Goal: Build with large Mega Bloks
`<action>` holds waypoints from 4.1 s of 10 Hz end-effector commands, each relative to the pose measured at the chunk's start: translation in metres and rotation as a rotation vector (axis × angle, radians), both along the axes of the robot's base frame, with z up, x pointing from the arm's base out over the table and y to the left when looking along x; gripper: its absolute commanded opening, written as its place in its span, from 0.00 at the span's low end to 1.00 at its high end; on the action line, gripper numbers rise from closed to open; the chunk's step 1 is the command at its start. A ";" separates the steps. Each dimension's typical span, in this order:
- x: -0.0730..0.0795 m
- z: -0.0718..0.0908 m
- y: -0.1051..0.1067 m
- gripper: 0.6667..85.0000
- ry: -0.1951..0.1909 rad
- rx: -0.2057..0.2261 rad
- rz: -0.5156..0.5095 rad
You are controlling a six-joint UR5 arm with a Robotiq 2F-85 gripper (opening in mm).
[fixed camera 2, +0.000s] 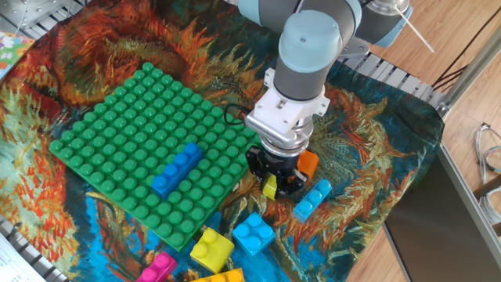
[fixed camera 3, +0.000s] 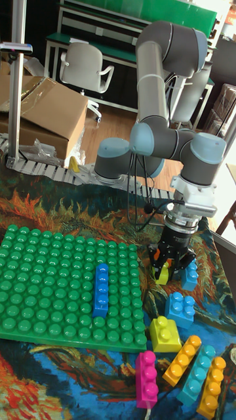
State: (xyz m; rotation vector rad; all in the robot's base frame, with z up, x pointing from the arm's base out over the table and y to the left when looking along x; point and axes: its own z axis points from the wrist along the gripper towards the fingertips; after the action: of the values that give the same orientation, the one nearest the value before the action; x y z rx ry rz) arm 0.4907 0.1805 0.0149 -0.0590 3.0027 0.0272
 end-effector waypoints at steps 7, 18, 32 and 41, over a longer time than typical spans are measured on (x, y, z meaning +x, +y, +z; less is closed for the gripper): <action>-0.013 0.071 0.008 0.01 0.077 0.038 0.007; 0.012 0.085 -0.025 0.01 0.013 0.017 0.036; 0.061 0.102 -0.113 0.01 -0.044 0.006 -0.019; 0.102 0.081 -0.172 0.01 -0.012 -0.002 0.027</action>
State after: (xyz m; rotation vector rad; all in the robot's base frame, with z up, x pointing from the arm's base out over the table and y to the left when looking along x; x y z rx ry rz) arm 0.5888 0.0181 0.0965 -0.1274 2.9853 0.0252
